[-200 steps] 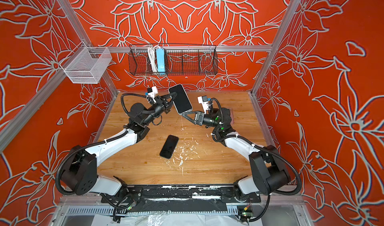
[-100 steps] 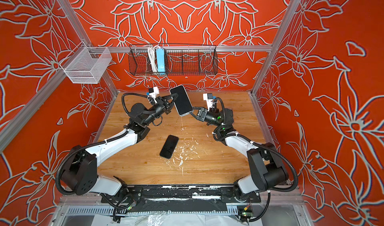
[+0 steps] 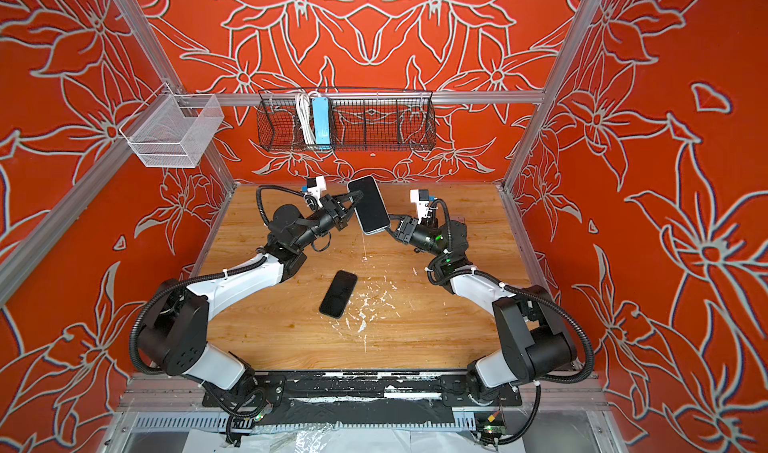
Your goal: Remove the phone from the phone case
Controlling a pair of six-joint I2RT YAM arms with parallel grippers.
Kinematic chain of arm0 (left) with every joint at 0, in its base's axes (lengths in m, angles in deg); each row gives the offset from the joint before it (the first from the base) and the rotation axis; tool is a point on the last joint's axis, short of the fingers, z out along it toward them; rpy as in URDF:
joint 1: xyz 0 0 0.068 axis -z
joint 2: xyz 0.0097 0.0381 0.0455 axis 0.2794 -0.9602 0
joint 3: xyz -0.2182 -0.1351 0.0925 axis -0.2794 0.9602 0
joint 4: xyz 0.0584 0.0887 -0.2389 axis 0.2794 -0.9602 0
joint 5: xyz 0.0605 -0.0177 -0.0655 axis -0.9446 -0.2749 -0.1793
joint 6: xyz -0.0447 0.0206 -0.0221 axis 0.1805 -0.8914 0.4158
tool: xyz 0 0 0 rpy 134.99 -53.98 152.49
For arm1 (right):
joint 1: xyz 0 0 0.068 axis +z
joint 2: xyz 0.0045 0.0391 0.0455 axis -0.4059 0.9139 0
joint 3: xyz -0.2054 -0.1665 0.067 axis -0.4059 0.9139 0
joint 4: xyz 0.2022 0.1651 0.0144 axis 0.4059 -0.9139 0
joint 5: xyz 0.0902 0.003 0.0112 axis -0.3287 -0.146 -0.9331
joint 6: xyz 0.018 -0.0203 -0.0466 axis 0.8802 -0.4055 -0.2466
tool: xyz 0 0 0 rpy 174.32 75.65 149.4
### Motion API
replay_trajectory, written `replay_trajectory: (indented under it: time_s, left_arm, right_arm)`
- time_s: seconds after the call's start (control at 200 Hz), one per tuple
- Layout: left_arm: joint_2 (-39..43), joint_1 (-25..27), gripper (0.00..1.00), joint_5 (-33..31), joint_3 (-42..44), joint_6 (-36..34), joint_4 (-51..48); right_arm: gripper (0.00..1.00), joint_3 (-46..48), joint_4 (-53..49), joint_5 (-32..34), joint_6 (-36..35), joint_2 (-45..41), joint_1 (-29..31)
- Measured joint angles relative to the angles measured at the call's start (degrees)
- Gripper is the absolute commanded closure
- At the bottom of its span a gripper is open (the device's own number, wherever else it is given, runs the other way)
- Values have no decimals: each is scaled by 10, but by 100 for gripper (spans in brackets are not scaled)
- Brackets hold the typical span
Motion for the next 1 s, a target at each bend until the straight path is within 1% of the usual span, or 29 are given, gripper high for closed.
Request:
replay_trajectory:
  time_s: [0.09, 0.23, 0.295, 0.38, 0.46, 0.53, 0.626, 0.756, 0.891, 1.001]
  left_arm:
    - [-10, 1, 100, 0, 0, 0, -1]
    - [-14, 3, 92, 0, 0, -9, -6]
    - [-14, 3, 86, -1, 0, -12, -9]
    - [-14, 3, 75, -4, -1, -18, -17]
    - [-14, 3, 69, -6, 0, -27, -27]
    - [-14, 3, 59, -8, 0, -31, -31]
    - [-14, 3, 54, -11, 0, -33, -35]
    - [-14, 3, 40, -14, 0, -39, -42]
    - [-8, 5, 29, -18, 9, -40, -47]
    - [5, 7, 25, -25, 30, -43, -55]
  right_arm:
    - [94, 12, -1, 14, 5, -4, 0]
    - [98, 27, -2, 35, 10, -12, 1]
    - [99, 28, -2, 40, 11, -13, 1]
    - [99, 29, 0, 47, 14, -14, 1]
    - [100, 29, 0, 55, 17, -14, 2]
    - [100, 33, 1, 64, 18, -14, 2]
    - [100, 37, 1, 76, 21, -14, 2]
    - [100, 38, 14, 89, 33, -9, 2]
    - [100, 38, 36, 100, 45, 7, 2]
    - [100, 38, 54, 104, 54, 27, 2]
